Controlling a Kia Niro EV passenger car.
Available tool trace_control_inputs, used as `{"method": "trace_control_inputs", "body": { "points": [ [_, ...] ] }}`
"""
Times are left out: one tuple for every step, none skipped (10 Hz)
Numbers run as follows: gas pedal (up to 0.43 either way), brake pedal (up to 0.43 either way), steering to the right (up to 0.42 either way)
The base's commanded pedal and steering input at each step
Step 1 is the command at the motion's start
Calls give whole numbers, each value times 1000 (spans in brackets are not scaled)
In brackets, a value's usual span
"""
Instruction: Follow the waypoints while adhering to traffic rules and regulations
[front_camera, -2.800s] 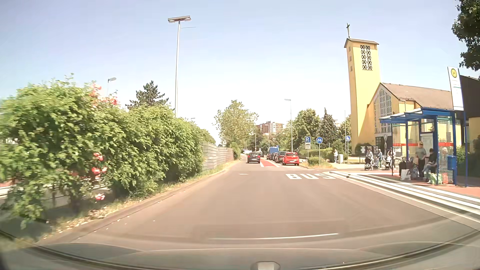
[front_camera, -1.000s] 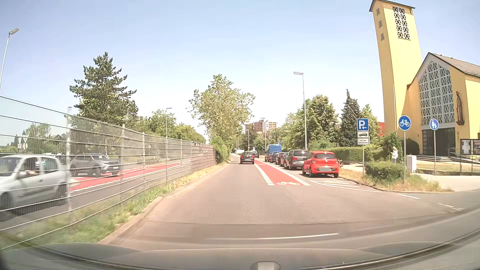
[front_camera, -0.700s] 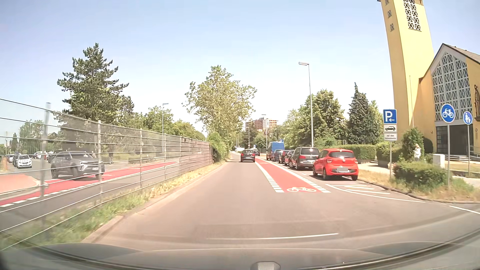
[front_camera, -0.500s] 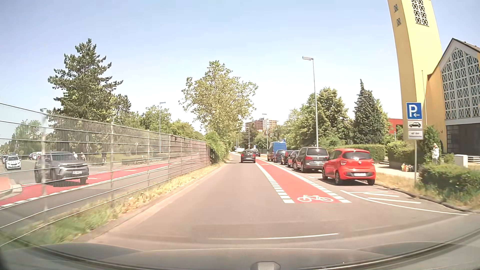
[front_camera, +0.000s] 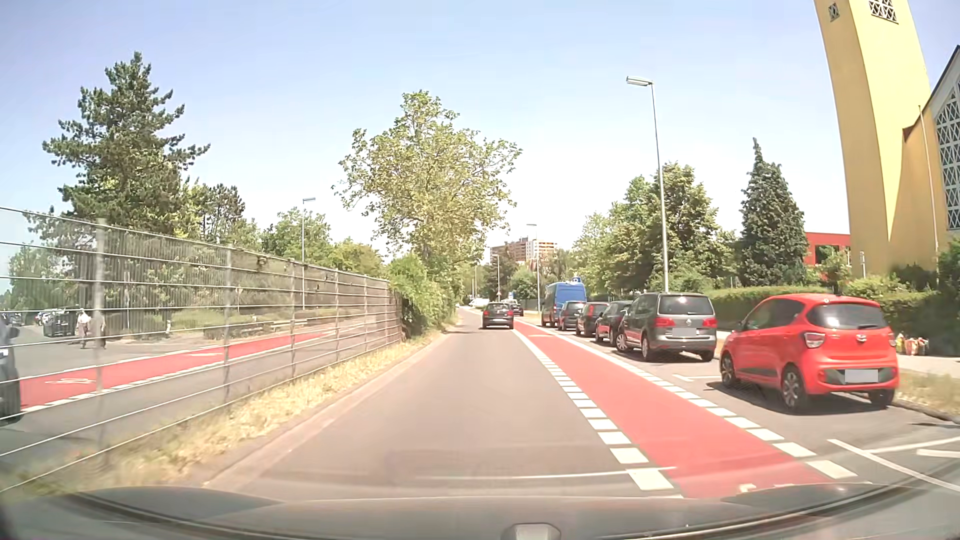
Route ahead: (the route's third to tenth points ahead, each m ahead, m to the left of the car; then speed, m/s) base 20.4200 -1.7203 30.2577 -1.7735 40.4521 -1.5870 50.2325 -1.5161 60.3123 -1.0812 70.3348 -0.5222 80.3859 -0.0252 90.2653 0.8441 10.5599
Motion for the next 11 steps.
{"method": "trace_control_inputs", "body": {
  "points": [
    [0,0,0],
    [0,0,0],
    [0,0,0],
    [0,0,2],
    [0,0,2],
    [0,0,2],
    [0,0,2],
    [0,0,3],
    [0,0,3],
    [0,0,3],
    [0,0,3]
  ]
}}
